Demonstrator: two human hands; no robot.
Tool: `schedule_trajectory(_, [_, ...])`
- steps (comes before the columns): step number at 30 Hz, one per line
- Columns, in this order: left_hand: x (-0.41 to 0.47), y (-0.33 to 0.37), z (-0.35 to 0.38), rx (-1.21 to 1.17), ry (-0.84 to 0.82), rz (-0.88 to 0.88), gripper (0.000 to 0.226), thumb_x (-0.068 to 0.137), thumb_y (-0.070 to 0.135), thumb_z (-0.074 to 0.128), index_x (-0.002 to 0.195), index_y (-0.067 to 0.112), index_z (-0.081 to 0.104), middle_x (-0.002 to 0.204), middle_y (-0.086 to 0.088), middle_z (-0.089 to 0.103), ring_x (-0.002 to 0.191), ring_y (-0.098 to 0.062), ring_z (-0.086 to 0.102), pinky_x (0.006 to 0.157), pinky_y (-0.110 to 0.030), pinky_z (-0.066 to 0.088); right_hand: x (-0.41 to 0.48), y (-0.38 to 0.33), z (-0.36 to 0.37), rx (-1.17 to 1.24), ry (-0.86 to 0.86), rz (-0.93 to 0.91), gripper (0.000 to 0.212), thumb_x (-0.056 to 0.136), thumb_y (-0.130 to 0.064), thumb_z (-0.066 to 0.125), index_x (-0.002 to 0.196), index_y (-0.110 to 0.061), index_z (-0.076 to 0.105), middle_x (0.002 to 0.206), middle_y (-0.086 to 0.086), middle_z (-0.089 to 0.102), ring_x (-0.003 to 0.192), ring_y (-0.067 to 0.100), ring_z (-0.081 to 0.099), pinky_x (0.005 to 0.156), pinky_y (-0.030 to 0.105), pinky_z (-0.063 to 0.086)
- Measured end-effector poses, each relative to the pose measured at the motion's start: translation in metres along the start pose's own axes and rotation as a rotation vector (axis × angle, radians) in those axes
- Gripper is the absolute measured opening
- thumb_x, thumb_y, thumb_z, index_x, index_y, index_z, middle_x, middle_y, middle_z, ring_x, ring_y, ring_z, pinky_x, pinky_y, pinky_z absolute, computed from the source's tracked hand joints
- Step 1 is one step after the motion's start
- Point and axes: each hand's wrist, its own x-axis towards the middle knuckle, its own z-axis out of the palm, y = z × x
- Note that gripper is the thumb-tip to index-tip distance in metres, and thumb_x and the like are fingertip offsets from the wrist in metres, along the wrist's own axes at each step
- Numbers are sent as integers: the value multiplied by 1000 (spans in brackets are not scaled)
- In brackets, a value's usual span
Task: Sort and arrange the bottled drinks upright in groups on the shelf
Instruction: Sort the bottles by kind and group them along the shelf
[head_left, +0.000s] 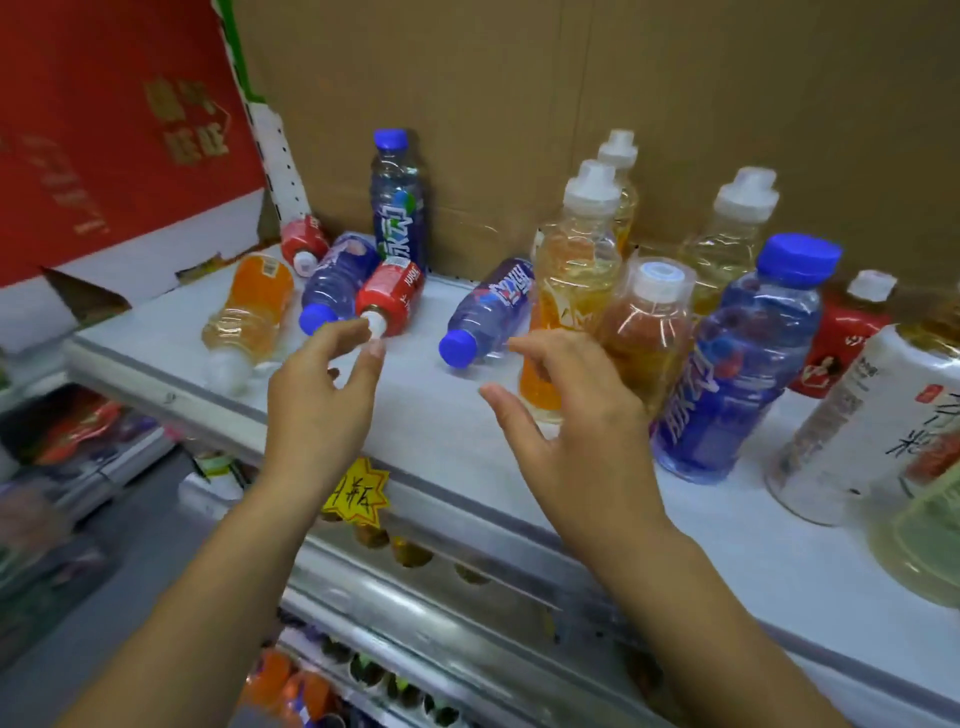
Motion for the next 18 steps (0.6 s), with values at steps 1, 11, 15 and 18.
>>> schedule_trajectory(1, [1, -7, -7, 3, 20, -30, 29, 98, 35, 61, 123, 23, 68, 120, 6, 69, 113, -13, 62, 99, -38, 51, 4, -1, 10, 22, -104, 61, 37, 91, -29, 75, 123, -15, 63, 119, 0, 63, 108, 12, 58, 94, 29, 51])
schedule_trajectory(11, [58, -49, -14, 215, -225, 30, 45, 90, 31, 73, 132, 22, 61, 120, -2, 67, 105, -18, 65, 93, -39, 55, 72, -6, 95, -304, -458, 440, 56, 99, -48, 56, 146, -19, 44, 148, 17, 42, 130, 36, 50, 103, 39, 44])
schedule_trajectory(15, [92, -53, 3, 284, -359, 89, 47, 89, 36, 72, 131, 24, 58, 120, -7, 68, 107, -30, 65, 90, -40, 54, 83, -12, 116, -548, -421, 520, 58, 99, -54, 51, 144, -18, 43, 151, 19, 36, 123, 38, 56, 96, 42, 50])
schedule_trajectory(18, [113, -57, 12, 292, -353, 126, 38, 91, 37, 69, 124, 22, 57, 113, -9, 69, 102, -31, 64, 77, -30, 47, 83, -9, 126, -665, -361, 582, 64, 98, -55, 53, 145, -16, 38, 153, 19, 33, 119, 38, 59, 87, 40, 53])
